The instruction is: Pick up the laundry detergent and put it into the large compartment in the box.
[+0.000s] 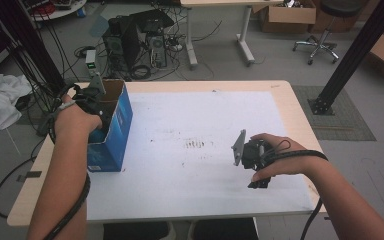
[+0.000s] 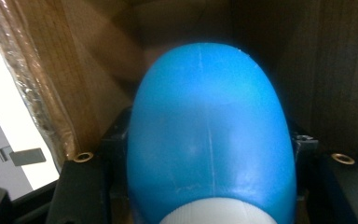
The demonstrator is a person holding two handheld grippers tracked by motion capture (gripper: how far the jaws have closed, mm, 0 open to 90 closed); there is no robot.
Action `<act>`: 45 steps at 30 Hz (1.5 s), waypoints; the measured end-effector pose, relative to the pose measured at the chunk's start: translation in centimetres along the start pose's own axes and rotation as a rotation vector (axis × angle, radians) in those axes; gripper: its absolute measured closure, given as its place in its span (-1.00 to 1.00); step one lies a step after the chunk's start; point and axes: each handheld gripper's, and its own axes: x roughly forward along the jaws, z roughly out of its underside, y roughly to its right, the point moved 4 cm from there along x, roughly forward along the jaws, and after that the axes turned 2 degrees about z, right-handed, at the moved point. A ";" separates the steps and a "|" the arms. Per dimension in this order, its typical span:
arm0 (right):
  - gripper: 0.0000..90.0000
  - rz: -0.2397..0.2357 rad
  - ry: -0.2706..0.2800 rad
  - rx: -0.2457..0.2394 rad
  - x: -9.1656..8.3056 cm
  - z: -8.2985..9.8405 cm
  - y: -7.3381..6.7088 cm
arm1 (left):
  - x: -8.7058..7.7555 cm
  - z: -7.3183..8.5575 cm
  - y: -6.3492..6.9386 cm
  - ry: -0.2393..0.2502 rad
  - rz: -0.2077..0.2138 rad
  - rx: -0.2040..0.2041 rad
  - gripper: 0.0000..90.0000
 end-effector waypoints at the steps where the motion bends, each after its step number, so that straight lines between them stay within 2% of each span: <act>1: -0.64 0.001 -0.001 -0.001 0.0 0.0 0.0 | 0.0 0.0 0.0 0.002 0.002 -0.001 -0.15; 12: -0.64 0.000 -0.006 -0.003 0.1 -0.2 0.1 | 0.1 -0.2 0.2 -0.013 -0.009 -0.007 -0.15; 18: -0.64 0.000 -0.006 -0.004 0.0 -0.3 0.2 | 0.1 -0.2 0.3 -0.002 -0.012 -0.007 -0.15; 28: -0.65 0.004 -0.008 -0.012 0.1 -0.6 0.1 | -0.2 0.2 -0.3 0.022 0.018 -0.031 -0.19; 32: -0.64 0.002 -0.009 -0.017 0.2 -0.8 0.1 | -0.7 0.2 0.0 0.023 0.011 -0.016 -0.28; 36: -0.65 0.001 -0.009 -0.019 0.3 -0.8 0.1 | -1.0 0.2 0.1 0.022 -0.003 -0.005 -0.29; 45: -0.64 0.001 -0.007 -0.019 0.2 -0.8 0.2 | -1.3 0.1 0.2 0.030 -0.005 -0.010 -0.34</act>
